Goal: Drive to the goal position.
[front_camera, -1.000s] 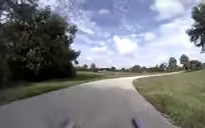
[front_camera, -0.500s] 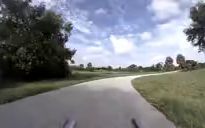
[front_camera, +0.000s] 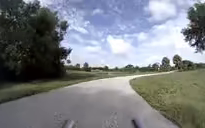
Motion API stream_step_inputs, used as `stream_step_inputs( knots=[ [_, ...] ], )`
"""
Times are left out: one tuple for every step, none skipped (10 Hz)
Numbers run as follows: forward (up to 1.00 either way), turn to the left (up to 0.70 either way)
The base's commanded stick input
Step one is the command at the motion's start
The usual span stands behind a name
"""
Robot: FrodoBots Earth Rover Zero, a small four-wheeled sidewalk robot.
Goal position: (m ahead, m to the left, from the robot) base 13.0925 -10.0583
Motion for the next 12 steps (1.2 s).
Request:
stream_step_inputs(
  knots=[
    [0.69, 0.03],
    [0.69, 0.03],
    [0.69, 0.03],
    [0.69, 0.03],
    [0.69, 0.03],
    [0.69, 0.12],
    [0.69, 0.22],
    [0.69, 0.32],
    [0.69, 0.31],
    [0.69, 0.21],
    [0.69, 0.10],
    [0.69, 0.03]
  ],
)
